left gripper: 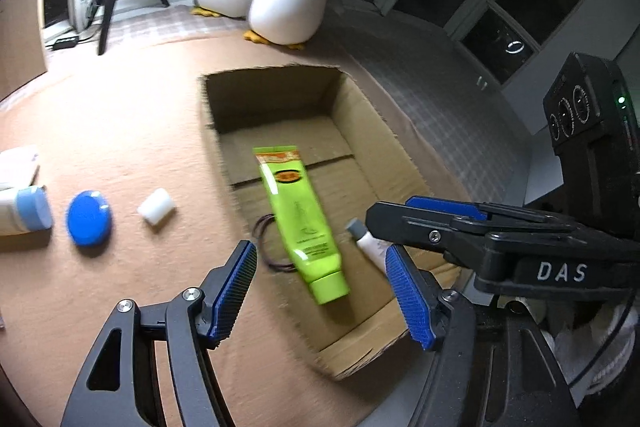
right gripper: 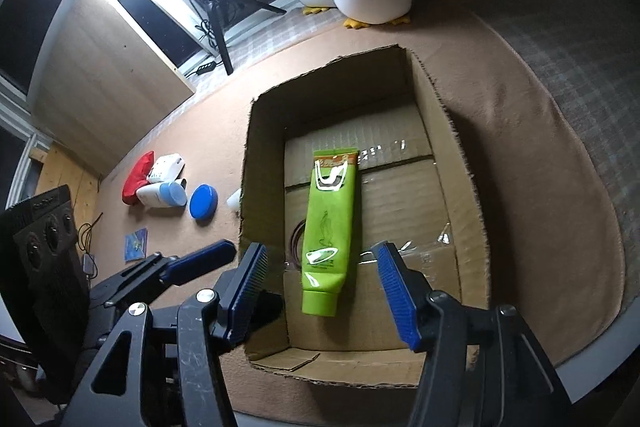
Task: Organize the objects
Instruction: 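Lift the green tube with the right tool and drop it into the box, then move the left tool to the blue card packet and close on it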
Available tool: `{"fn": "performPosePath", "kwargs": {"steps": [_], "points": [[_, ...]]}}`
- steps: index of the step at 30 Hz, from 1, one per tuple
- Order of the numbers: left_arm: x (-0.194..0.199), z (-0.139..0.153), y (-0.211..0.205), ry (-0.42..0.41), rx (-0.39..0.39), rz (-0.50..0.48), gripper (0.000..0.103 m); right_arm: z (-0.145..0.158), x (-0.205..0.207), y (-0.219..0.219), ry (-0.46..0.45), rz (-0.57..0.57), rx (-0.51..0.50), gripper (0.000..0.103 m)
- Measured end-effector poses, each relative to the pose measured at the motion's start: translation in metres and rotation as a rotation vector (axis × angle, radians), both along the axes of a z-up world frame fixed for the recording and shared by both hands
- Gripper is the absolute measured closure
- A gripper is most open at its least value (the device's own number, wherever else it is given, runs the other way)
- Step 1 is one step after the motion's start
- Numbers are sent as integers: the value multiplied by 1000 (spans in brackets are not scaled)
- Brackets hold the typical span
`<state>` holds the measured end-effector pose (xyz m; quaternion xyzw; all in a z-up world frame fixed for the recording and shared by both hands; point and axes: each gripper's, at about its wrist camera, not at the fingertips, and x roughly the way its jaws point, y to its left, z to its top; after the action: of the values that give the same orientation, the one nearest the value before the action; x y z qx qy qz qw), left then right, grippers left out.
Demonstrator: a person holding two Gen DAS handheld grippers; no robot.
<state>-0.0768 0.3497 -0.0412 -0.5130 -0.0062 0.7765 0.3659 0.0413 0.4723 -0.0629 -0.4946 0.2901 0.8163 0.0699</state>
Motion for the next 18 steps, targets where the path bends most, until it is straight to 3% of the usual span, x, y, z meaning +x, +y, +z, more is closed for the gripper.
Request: {"fn": "performPosePath", "kwargs": {"steps": [8,18], "points": [[-11,9,-80,14,-14,104,32,5,-14,-37,17,48,35,48],[-51,-1,-236,-1,-85,346,33,7,-34,-92,35,102,19,49]]}}
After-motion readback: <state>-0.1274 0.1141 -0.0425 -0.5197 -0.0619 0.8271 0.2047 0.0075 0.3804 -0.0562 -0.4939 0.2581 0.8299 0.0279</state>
